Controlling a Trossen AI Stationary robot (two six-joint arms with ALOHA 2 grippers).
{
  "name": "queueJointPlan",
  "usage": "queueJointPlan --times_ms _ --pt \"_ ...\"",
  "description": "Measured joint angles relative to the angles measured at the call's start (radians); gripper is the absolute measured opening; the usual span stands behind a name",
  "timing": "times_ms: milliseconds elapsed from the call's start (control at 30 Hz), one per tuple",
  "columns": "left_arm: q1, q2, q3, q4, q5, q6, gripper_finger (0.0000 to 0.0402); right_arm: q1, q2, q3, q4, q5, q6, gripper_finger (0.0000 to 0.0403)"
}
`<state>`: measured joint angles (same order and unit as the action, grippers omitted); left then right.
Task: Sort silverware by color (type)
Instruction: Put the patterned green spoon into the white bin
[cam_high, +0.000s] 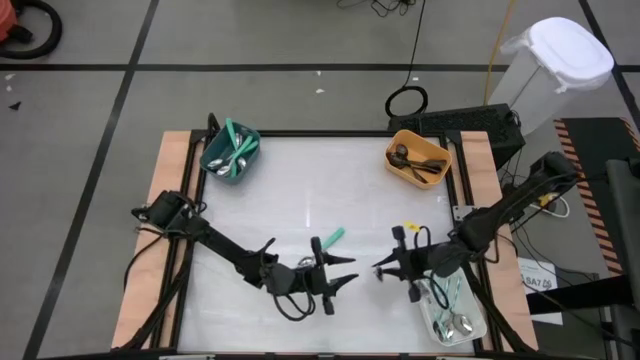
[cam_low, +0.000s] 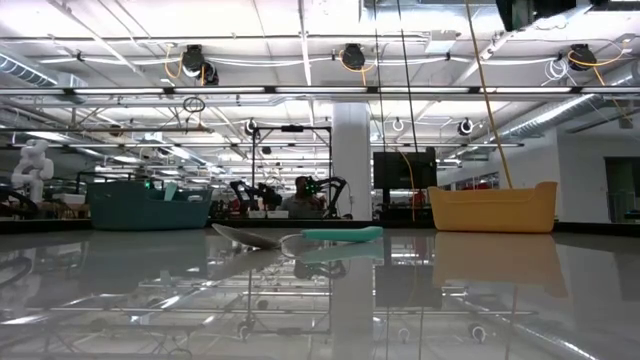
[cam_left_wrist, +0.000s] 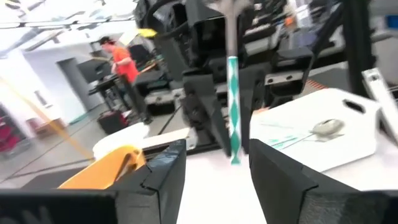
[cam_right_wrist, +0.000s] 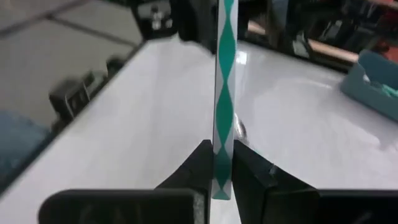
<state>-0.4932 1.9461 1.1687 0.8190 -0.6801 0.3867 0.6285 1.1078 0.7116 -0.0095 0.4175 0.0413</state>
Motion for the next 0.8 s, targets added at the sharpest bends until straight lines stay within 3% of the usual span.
queueJointPlan --times_ms 233,800 --pt "0.001 0.0 0.0 -0.044 -0.061 0.004 0.0177 0.04 -0.092 0.016 -0.311 -0.006 0.003 0.0033" --pt "0.002 0.0 0.0 -0.154 -0.115 -0.067 0.0177 0.206 -0.06 0.342 -0.972 -0.221 0.168 0.0035"
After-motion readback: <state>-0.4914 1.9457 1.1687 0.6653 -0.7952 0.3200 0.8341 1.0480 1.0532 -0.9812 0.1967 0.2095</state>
